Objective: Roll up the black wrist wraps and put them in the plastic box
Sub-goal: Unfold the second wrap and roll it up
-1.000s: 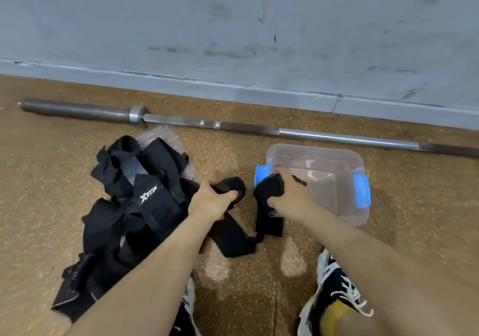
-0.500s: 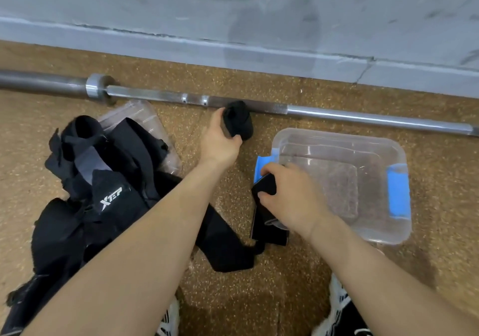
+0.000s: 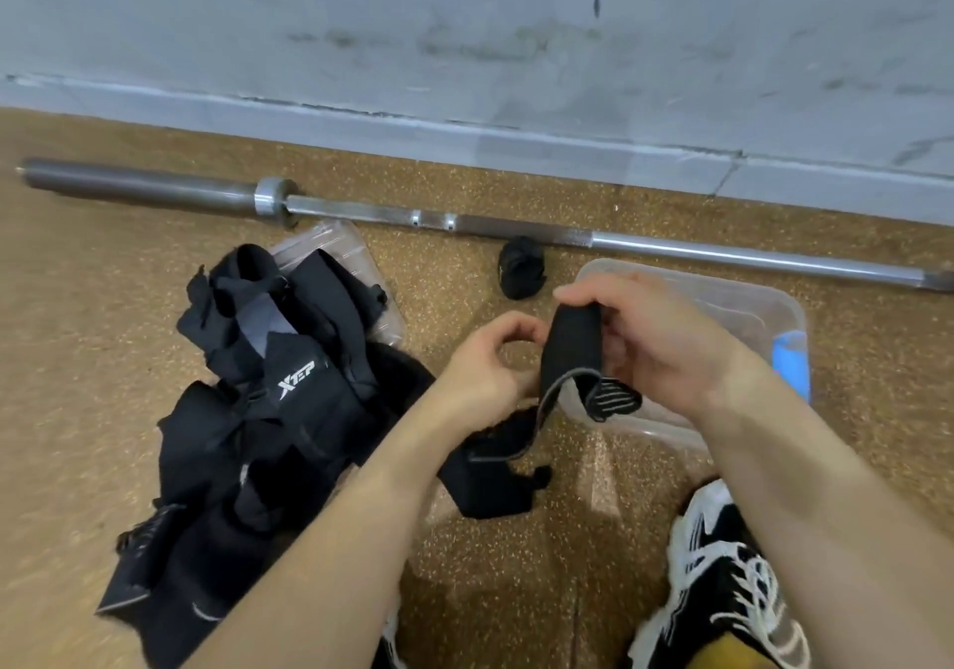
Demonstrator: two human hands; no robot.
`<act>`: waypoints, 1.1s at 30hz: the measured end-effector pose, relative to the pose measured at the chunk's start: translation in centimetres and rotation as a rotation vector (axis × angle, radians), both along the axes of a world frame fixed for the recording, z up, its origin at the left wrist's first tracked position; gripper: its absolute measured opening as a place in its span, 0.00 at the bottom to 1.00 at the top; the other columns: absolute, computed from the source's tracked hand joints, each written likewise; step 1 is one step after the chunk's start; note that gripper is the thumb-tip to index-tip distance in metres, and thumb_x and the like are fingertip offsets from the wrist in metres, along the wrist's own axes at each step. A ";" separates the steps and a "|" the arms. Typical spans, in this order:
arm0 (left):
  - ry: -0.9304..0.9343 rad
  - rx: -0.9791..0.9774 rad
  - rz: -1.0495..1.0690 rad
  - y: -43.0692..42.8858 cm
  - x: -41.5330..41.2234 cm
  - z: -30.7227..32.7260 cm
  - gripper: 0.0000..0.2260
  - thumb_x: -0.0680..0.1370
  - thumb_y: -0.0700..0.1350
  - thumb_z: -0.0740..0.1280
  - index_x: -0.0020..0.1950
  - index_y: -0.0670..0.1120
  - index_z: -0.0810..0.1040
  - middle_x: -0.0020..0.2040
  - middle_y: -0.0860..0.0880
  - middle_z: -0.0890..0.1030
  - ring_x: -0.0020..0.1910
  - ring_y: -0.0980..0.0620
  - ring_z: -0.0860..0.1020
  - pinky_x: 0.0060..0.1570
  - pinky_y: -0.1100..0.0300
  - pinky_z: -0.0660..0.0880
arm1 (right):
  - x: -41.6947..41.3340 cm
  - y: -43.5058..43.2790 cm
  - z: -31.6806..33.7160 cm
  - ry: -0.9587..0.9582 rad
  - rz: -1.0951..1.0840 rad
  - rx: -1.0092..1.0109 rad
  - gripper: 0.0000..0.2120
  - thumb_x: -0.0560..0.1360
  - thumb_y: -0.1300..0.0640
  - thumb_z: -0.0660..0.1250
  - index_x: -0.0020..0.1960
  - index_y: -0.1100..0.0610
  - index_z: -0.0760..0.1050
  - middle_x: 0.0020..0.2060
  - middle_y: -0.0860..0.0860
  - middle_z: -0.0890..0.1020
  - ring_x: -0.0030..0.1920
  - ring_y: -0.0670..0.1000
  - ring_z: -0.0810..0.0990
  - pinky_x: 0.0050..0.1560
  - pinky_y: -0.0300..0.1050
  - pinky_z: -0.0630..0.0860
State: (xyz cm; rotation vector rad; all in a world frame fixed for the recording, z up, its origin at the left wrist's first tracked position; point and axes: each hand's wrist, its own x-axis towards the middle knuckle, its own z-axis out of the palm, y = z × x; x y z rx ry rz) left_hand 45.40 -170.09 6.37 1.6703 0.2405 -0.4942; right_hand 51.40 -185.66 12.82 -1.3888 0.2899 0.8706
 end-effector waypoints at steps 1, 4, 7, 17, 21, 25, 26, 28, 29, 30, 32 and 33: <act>0.020 0.000 -0.014 0.6 -0.2 0.6 0.08 0.74 0.35 0.72 0.49 0.45 0.78 0.49 0.50 0.82 0.43 0.56 0.79 0.54 0.58 0.75 | -0.4 -0.2 0.5 0.107 -0.124 0.156 0.11 0.75 0.57 0.68 0.34 0.55 0.72 0.24 0.47 0.71 0.27 0.47 0.64 0.34 0.40 0.60; 0.108 -0.196 -0.015 2.5 -1.3 3.4 0.02 0.78 0.42 0.70 0.47 0.45 0.78 0.45 0.48 0.82 0.48 0.49 0.80 0.59 0.51 0.75 | -1.5 -0.5 2.6 0.278 -0.379 0.541 0.16 0.73 0.53 0.66 0.28 0.54 0.71 0.22 0.45 0.69 0.23 0.41 0.64 0.31 0.29 0.56; 0.198 -0.625 0.202 3.1 -2.8 7.5 0.11 0.79 0.54 0.64 0.50 0.47 0.79 0.46 0.46 0.83 0.44 0.47 0.81 0.46 0.50 0.79 | -3.1 0.1 4.8 0.267 -0.581 0.711 0.17 0.78 0.50 0.65 0.33 0.57 0.75 0.30 0.49 0.75 0.34 0.44 0.74 0.57 0.28 0.66; 0.204 -0.298 0.116 2.3 -10.5 15.0 0.17 0.78 0.45 0.70 0.66 0.48 0.75 0.53 0.48 0.84 0.52 0.50 0.82 0.56 0.53 0.78 | -9.4 2.0 9.9 0.235 -0.648 0.688 0.17 0.74 0.47 0.72 0.51 0.60 0.74 0.36 0.50 0.72 0.35 0.47 0.74 0.51 0.38 0.70; 0.239 -0.337 0.176 2.0 -15.2 15.3 0.14 0.79 0.45 0.68 0.63 0.44 0.77 0.49 0.48 0.85 0.48 0.52 0.83 0.50 0.58 0.80 | -11.7 2.8 11.5 0.233 -0.681 0.629 0.07 0.76 0.58 0.69 0.48 0.60 0.72 0.33 0.50 0.73 0.31 0.45 0.76 0.36 0.34 0.71; 0.221 -0.242 0.224 2.0 -18.7 17.1 0.08 0.81 0.49 0.67 0.50 0.45 0.80 0.39 0.49 0.83 0.34 0.55 0.81 0.34 0.64 0.77 | -13.4 2.8 13.1 0.157 -0.601 0.577 0.02 0.76 0.64 0.65 0.46 0.60 0.73 0.35 0.51 0.75 0.35 0.47 0.78 0.37 0.36 0.71; 0.204 -0.175 0.237 2.4 -19.2 17.7 0.09 0.80 0.51 0.68 0.46 0.46 0.80 0.38 0.49 0.83 0.33 0.54 0.80 0.34 0.64 0.76 | -13.8 2.8 13.4 0.152 -0.588 0.561 0.02 0.75 0.65 0.65 0.45 0.59 0.73 0.35 0.51 0.74 0.35 0.47 0.77 0.37 0.36 0.70; 0.131 0.036 0.269 3.6 -19.9 18.8 0.12 0.78 0.54 0.71 0.41 0.46 0.78 0.37 0.46 0.81 0.34 0.49 0.77 0.37 0.56 0.73 | -14.4 2.8 13.8 0.134 -0.575 0.504 0.05 0.73 0.66 0.63 0.42 0.58 0.71 0.34 0.51 0.73 0.33 0.47 0.74 0.37 0.38 0.68; 0.057 0.210 0.299 4.4 -20.2 19.4 0.14 0.77 0.53 0.72 0.39 0.46 0.76 0.35 0.45 0.80 0.33 0.48 0.76 0.38 0.51 0.74 | -14.8 2.8 13.8 0.121 -0.576 0.481 0.06 0.71 0.66 0.61 0.39 0.56 0.69 0.33 0.51 0.71 0.33 0.48 0.71 0.37 0.38 0.66; -0.038 0.419 0.341 5.3 -20.4 20.1 0.15 0.76 0.52 0.72 0.37 0.45 0.74 0.34 0.45 0.79 0.33 0.48 0.76 0.39 0.48 0.74 | -15.3 2.7 13.7 0.104 -0.576 0.462 0.08 0.65 0.67 0.58 0.36 0.55 0.65 0.32 0.50 0.69 0.32 0.49 0.68 0.37 0.39 0.66; -0.211 0.791 0.436 7.1 -20.6 22.1 0.13 0.77 0.50 0.72 0.36 0.48 0.72 0.34 0.50 0.79 0.36 0.50 0.76 0.39 0.51 0.71 | -16.4 2.7 13.3 0.029 -0.551 0.375 0.14 0.53 0.64 0.56 0.33 0.51 0.55 0.30 0.49 0.64 0.33 0.50 0.64 0.36 0.41 0.66; -0.281 0.904 0.466 7.9 -20.8 23.5 0.11 0.77 0.49 0.71 0.37 0.50 0.74 0.36 0.52 0.79 0.38 0.50 0.76 0.39 0.53 0.71 | -16.7 2.8 12.9 -0.014 -0.519 0.295 0.18 0.48 0.63 0.56 0.33 0.50 0.52 0.31 0.49 0.62 0.34 0.50 0.63 0.35 0.43 0.66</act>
